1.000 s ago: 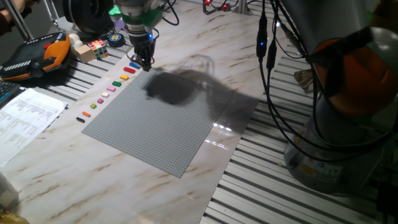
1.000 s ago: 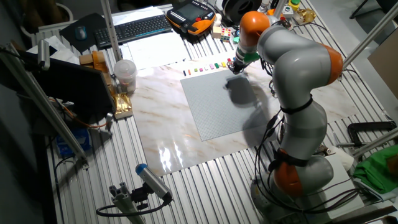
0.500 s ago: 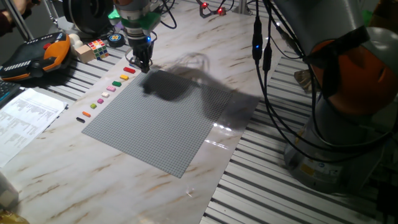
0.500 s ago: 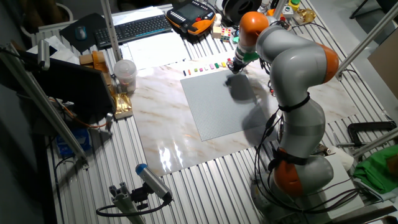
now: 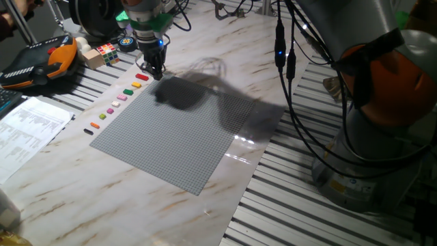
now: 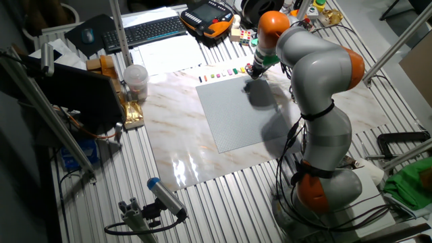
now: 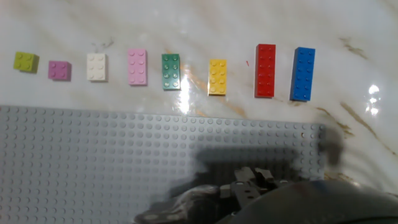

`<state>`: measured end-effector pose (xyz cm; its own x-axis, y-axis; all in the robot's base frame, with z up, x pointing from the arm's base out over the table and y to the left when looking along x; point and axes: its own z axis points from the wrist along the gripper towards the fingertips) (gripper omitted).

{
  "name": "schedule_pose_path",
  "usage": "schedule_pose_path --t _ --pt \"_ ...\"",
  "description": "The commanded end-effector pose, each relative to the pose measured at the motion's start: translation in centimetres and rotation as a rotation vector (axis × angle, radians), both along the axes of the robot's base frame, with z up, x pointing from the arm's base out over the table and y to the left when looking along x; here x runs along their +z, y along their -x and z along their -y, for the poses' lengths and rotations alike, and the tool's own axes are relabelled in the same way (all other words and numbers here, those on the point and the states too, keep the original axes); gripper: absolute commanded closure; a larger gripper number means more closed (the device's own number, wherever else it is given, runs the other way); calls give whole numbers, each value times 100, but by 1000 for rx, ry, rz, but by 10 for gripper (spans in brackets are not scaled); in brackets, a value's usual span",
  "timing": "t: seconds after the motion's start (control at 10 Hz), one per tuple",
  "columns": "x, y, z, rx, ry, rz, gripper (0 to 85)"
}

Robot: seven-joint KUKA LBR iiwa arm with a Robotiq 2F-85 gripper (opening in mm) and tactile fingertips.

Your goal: Build with small Lego blocks

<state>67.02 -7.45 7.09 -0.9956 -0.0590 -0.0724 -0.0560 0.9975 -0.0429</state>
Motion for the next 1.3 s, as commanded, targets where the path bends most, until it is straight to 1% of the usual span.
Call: schedule_pose_path --t 0.0,0.1,0.2,0.4,0.5,0.6,0.7,0.8,0.9,1.0,1.1,1.2 --pt "0 0 1 -8 -3 0 843" --pt "0 0 1 -15 6 -11 843" --pt "0 0 1 -24 27 -18 843" --pt "0 0 1 -27 29 -30 843" --pt "0 0 1 -22 18 -33 843" --pt "0 0 1 -19 16 -10 843" --pt "8 -41 65 -14 10 8 843" --pt "6 -82 118 -2 7 7 843" --pt "-6 -118 149 -2 2 7 810" --pt "-20 -147 168 -5 4 13 733" --pt "-36 -182 192 -10 3 23 640" --pt "-49 -223 219 -16 2 29 523"
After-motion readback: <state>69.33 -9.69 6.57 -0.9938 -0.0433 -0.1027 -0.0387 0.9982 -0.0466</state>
